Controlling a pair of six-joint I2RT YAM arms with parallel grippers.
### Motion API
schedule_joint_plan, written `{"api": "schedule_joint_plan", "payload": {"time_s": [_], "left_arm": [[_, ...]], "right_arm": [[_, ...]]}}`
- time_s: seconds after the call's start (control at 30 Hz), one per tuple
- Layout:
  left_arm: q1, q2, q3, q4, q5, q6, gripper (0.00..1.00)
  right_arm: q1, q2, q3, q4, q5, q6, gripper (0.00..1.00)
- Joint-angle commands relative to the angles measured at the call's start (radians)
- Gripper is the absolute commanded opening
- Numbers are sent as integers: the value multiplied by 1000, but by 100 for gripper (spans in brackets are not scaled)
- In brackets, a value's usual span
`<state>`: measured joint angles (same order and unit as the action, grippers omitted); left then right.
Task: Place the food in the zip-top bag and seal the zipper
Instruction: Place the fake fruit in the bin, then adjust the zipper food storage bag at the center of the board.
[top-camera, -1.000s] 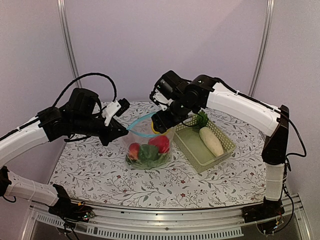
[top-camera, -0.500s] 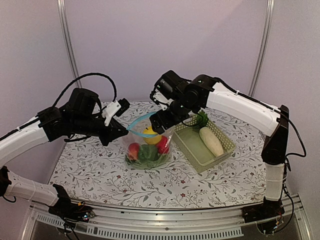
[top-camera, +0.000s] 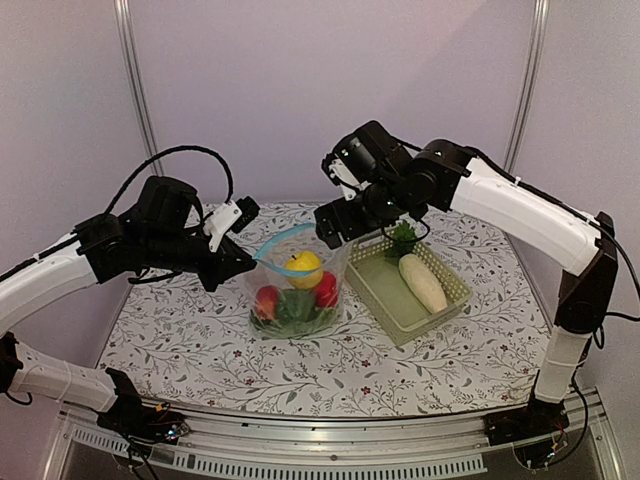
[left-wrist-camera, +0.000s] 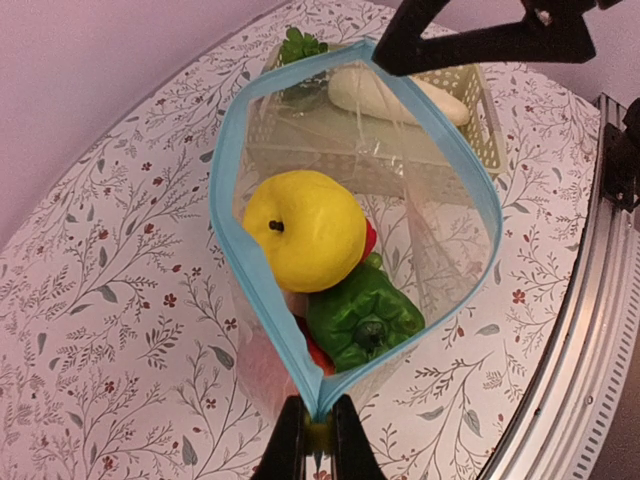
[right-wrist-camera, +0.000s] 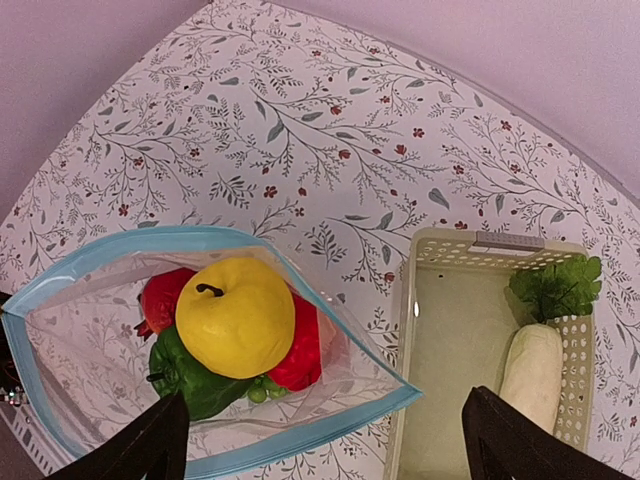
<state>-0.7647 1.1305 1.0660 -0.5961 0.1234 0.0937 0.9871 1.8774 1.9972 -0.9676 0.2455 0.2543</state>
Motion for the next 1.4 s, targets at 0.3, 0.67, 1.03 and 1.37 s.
{"api": "schedule_joint_plan", "payload": {"time_s": [0.3,0.67,1.03,1.37], "left_arm": [[10,-18,-3,20,1,2,0],[10,-13,-3,19,-1,3,0],[14,-49,0,12,-49,16,0],[20,-106,60,-78,86,-14,0]], "right_arm": [[-74,21,-52,38,5,96,75],[-115,72,-47,63,-137,86,58],[-126,-38,-56,67,-200,71,0],[-126,-256,-198,68,-270,46,0]]}}
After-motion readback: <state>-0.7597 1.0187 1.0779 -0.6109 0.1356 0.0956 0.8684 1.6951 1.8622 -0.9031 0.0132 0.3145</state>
